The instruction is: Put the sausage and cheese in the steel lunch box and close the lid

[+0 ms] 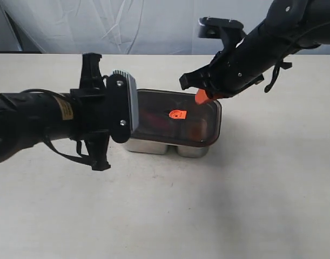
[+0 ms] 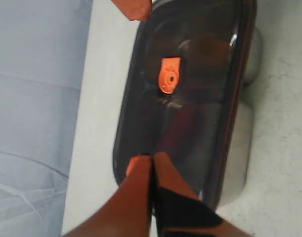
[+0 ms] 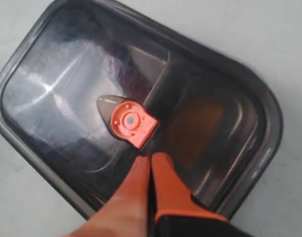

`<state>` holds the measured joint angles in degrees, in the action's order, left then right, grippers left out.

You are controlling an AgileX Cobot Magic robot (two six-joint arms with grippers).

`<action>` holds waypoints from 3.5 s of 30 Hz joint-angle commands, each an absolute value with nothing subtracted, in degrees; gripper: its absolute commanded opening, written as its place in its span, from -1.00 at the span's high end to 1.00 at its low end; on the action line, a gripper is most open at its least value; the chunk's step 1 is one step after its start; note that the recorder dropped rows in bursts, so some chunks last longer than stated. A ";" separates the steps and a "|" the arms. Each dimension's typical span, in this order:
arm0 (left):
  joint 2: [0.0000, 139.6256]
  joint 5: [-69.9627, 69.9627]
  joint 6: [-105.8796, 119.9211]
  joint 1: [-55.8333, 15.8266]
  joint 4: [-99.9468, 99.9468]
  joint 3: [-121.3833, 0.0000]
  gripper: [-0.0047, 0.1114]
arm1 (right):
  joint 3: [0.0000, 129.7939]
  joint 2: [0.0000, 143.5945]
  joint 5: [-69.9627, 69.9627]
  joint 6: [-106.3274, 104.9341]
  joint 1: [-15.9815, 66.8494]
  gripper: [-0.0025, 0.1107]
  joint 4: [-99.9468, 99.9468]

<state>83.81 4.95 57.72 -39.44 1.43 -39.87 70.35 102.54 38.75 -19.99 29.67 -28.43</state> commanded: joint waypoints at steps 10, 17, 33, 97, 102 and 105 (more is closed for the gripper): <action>94.17 4.96 57.15 -39.83 1.01 -40.58 0.91 | 69.99 110.48 37.78 -21.01 29.97 0.96 -28.52; 98.03 3.17 57.30 -39.83 1.80 -40.58 0.91 | 69.99 111.75 36.67 -21.01 29.97 0.96 -28.52; 97.90 2.99 57.41 -39.83 1.80 -40.58 0.91 | 69.99 111.88 33.43 -21.94 29.97 0.96 -28.98; 81.60 -4.35 57.40 -39.56 -1.54 -40.58 0.91 | 69.99 108.96 41.87 5.98 31.39 0.96 -9.32; 81.60 -5.10 57.40 -39.56 -1.54 -40.58 0.91 | 69.99 108.93 46.54 6.14 31.39 0.96 -6.39; 81.60 -5.63 57.40 -39.56 -1.54 -40.58 0.91 | 69.99 108.24 49.38 8.61 31.39 0.96 -3.12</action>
